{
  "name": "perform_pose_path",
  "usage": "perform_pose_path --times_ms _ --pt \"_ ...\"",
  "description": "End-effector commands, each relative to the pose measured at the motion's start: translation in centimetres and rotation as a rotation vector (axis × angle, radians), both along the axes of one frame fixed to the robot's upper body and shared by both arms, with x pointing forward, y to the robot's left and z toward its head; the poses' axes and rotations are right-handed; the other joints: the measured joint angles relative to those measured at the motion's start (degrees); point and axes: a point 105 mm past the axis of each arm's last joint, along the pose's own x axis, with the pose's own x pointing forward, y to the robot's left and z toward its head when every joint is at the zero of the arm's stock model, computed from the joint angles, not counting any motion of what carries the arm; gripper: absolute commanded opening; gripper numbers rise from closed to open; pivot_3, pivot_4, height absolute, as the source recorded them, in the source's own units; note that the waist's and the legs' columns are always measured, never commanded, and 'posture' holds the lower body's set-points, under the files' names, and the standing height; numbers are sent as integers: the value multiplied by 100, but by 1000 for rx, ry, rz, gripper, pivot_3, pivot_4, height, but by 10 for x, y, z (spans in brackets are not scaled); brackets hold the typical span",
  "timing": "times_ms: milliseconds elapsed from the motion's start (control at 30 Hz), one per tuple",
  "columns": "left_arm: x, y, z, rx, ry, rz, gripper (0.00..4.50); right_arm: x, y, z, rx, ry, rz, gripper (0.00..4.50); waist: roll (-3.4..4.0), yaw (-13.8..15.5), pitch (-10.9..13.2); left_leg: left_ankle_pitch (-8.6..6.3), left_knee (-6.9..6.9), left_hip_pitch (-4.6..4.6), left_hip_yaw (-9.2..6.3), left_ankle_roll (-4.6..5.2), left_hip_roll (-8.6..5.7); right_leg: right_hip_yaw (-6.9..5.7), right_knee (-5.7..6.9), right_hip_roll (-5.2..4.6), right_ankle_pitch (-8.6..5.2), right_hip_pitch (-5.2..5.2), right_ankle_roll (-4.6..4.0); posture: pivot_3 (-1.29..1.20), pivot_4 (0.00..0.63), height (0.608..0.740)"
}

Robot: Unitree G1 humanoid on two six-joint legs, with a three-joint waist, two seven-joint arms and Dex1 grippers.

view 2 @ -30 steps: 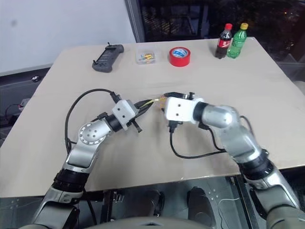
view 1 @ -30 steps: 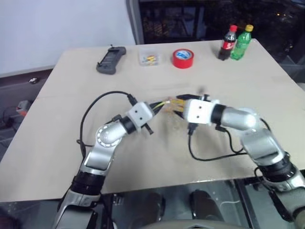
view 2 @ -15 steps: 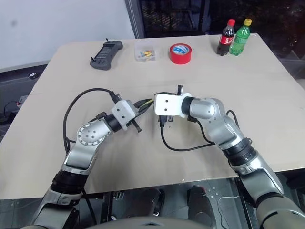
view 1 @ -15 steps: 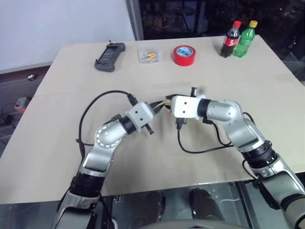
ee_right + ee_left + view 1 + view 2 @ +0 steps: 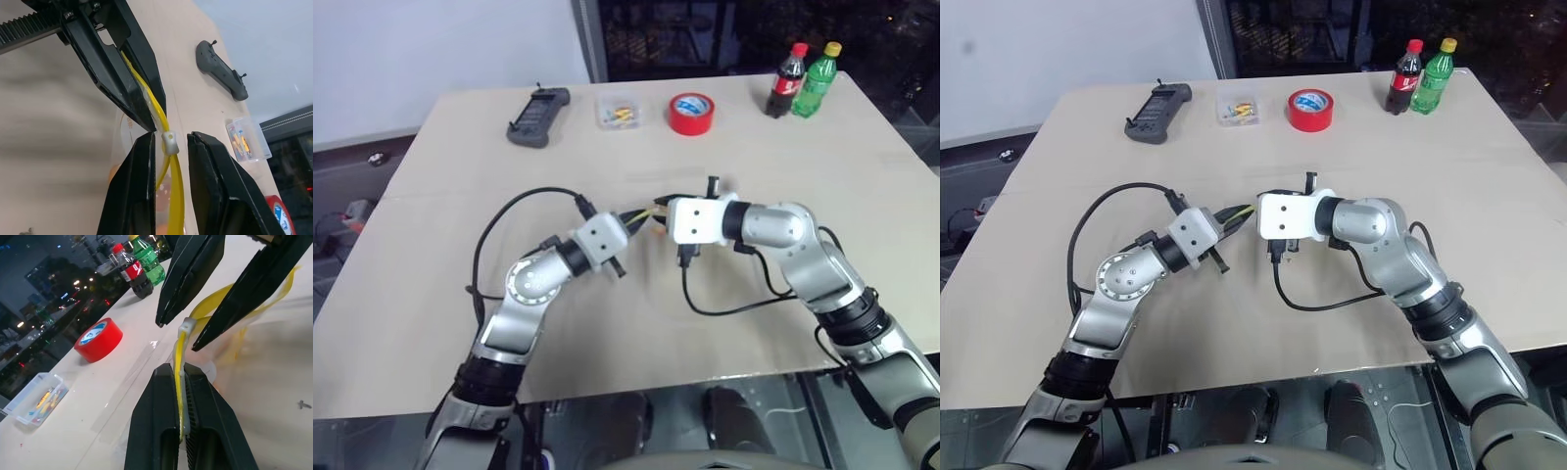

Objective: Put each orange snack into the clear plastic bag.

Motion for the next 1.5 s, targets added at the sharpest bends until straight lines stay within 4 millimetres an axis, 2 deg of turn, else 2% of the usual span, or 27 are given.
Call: perform_pose_path --times_ms 33,500,567,633,900,967,1067,1167,1300,1400,1500 --pt "-4 -2 10 10 -56 -19 0 -5 1 19 25 -45 21 1059 0 0 0 0 0 0 0 0 0 0 0 0 0 0 0 0 150 740" --pt "-6 -4 9 25 -67 -24 0 -4 1 16 24 -25 20 1059 0 0 0 0 0 0 0 0 0 0 0 0 0 0 0 0 150 740" --pt "-6 -4 9 23 -65 -23 0 -4 1 16 31 -22 16 445 0 -1 0 0 0 0 0 0 0 0 0 0 0 0 0 0 150 740" --pt "-6 -4 8 23 -62 -23 0 -5 2 17 33 -22 17 29 0 0 0 0 0 0 0 0 0 0 0 0 0 0 0 0 150 740" --pt "-5 -2 10 5 -63 -11 0 -3 -1 16 32 -23 -3 29 0 0 0 0 -1 0 0 0 0 0 0 0 0 0 0 0 150 740" --pt "-3 2 15 -32 -71 10 0 4 -12 13 21 -24 -53 29 0 2 0 0 -1 0 0 0 0 0 0 0 0 0 0 0 150 740" --pt "3 15 32 -135 -84 63 0 17 -43 7 -1 -26 -188 29 0 13 0 0 -1 0 -1 0 0 0 -1 -1 0 0 0 0 150 740" --pt "9 24 39 -181 -79 98 0 22 -68 6 6 -23 -286 29 -1 35 0 0 -1 -3 -3 0 -1 -3 -3 -2 0 0 0 0 150 740" --pt "16 33 46 -228 -66 132 0 28 -114 12 1 -44 -456 29 0 22 0 0 -1 -2 -2 0 -1 -2 -2 -2 0 0 0 0 150 740" --pt "21 34 50 -249 -58 135 0 34 -133 17 9 -64 -531 29 0 1 0 0 -2 0 4 0 -1 3 -2 -2 0 0 0 0 150 740" --pt "31 33 54 -271 -39 131 0 43 -140 26 36 -94 -571 29 -1 2 1 0 -4 4 7 0 2 5 -1 0 0 1 1 0 150 740"
